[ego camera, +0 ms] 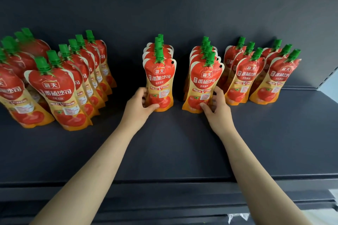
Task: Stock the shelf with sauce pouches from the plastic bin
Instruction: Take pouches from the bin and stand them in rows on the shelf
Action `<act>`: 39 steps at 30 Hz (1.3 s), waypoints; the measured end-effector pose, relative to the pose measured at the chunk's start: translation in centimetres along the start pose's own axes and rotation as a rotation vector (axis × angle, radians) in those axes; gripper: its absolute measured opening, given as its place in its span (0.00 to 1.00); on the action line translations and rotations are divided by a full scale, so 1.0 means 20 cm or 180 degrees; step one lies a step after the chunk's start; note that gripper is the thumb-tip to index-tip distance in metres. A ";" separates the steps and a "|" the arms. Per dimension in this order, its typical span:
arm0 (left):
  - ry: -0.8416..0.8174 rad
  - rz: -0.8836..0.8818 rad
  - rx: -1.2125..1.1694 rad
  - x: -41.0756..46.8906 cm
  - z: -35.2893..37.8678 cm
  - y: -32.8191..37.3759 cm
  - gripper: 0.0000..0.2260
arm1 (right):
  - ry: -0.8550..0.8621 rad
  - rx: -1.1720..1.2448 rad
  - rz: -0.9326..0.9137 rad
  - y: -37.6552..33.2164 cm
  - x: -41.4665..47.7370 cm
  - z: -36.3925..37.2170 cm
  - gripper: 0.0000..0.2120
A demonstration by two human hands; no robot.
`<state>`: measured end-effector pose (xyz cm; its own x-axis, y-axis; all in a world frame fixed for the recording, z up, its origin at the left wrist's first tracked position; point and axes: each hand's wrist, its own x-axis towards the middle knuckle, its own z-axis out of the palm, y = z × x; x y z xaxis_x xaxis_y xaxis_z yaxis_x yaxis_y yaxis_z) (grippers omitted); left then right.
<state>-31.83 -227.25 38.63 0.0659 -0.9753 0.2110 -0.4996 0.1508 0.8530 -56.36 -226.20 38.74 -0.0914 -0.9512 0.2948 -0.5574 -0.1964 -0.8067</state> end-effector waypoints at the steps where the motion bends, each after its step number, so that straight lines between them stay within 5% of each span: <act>1: 0.0004 -0.0005 0.0007 0.01 0.00 0.00 0.23 | -0.0002 -0.0012 0.0002 0.00 0.00 0.00 0.27; 24: 0.0395 0.0079 0.0130 -0.04 -0.02 -0.02 0.24 | 0.0174 -0.0249 0.0321 0.00 -0.05 -0.06 0.29; 32: 0.0629 0.0719 0.0336 -0.24 -0.04 0.27 0.12 | 0.0496 -0.0739 0.0038 -0.10 -0.32 -0.52 0.20; 39: 0.0318 0.1748 0.0509 -0.59 0.44 0.81 0.12 | 0.1106 -0.1636 0.0061 -0.05 -0.87 -1.24 0.19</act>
<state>-48.37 -214.64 45.68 -0.1625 -0.7397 0.6530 -0.6072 0.5966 0.5247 -74.66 -203.46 47.14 -0.3204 -0.8033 0.5020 -0.8713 0.0419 -0.4890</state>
